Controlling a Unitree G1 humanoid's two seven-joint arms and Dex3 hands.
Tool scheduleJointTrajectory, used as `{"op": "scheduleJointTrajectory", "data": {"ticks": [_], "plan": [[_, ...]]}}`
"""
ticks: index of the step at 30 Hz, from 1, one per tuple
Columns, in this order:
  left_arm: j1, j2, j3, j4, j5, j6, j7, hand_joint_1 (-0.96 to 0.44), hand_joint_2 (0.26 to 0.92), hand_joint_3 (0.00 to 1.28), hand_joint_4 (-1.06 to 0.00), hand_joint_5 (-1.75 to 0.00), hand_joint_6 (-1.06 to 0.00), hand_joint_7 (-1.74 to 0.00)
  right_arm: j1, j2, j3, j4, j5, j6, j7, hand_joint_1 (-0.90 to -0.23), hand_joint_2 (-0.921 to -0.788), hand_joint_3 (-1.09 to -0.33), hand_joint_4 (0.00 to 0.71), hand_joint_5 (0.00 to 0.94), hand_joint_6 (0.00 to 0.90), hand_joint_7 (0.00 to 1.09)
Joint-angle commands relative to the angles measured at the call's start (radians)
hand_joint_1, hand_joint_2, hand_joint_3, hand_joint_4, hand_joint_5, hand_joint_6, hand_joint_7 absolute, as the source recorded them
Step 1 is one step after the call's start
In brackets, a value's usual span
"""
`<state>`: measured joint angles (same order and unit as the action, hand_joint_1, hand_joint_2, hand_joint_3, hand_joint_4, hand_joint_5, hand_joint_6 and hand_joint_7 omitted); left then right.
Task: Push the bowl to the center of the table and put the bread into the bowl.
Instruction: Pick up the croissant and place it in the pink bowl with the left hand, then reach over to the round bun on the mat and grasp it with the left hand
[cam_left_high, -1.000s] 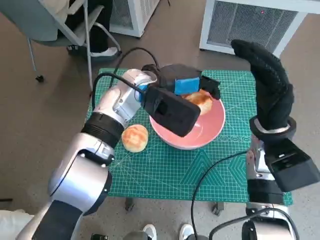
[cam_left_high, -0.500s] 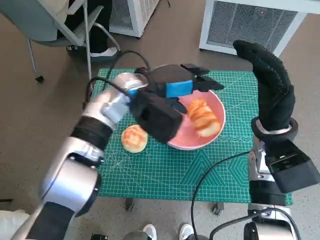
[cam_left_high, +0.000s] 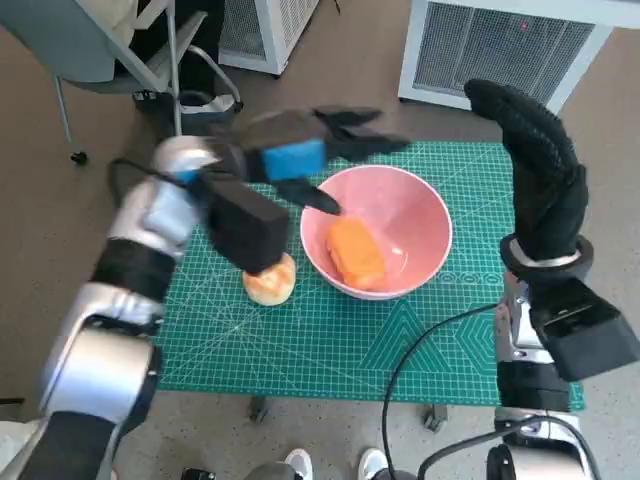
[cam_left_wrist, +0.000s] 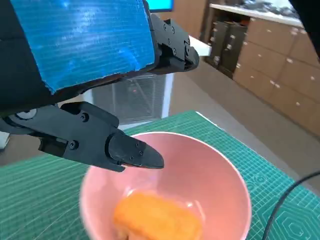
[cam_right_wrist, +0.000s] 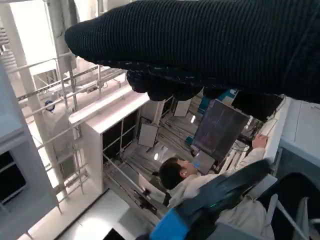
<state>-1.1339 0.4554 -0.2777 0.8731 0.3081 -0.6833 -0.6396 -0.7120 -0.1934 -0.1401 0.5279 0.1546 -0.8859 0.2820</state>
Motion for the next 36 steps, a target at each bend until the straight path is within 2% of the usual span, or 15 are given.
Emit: {"op": "scheduleJointTrajectory", "data": {"ticks": [1, 11, 16, 21, 36], "plan": [[0.069, 0.055, 0.026, -0.086, -0.026, 0.011, -0.017, -0.31, 0.916, 0.03, -0.19, -0.02, -0.31, -0.05, 0.02, -0.003, 0.005, -0.007, 0.007, 0.017, 0.008, -0.594, -0.921, -0.758, 0.338, 0.005, 0.067, 0.61], [0.181, 0.138, 0.048, -0.187, -0.018, -0.015, 0.004, -0.27, 0.899, 0.01, -0.25, -0.03, -0.36, -0.06, 0.013, -0.007, 0.005, 0.002, 0.011, 0.018, 0.014, -0.607, -0.921, -0.756, 0.343, 0.007, 0.068, 0.61], [0.24, 0.171, 0.044, -0.252, -0.001, 0.008, -0.006, -0.25, 0.87, 0.0, -0.28, -0.03, -0.39, -0.07, 0.007, -0.006, 0.004, 0.009, 0.021, 0.021, 0.024, -0.613, -0.921, -0.755, 0.344, 0.007, 0.069, 0.61], [0.281, 0.197, 0.034, -0.309, 0.007, 0.04, -0.033, -0.25, 0.858, 0.0, -0.29, -0.02, -0.4, -0.06, 0.004, -0.007, 0.006, 0.013, 0.019, 0.019, 0.03, -0.616, -0.921, -0.754, 0.344, 0.006, 0.068, 0.61], [0.351, 0.185, 0.004, -0.315, 0.019, 0.081, -0.053, -0.26, 0.846, 0.0, -0.31, 0.0, -0.42, -0.02, -0.004, -0.009, 0.003, 0.022, 0.031, 0.026, 0.053, -0.617, -0.921, -0.756, 0.341, 0.003, 0.068, 0.61]]}}
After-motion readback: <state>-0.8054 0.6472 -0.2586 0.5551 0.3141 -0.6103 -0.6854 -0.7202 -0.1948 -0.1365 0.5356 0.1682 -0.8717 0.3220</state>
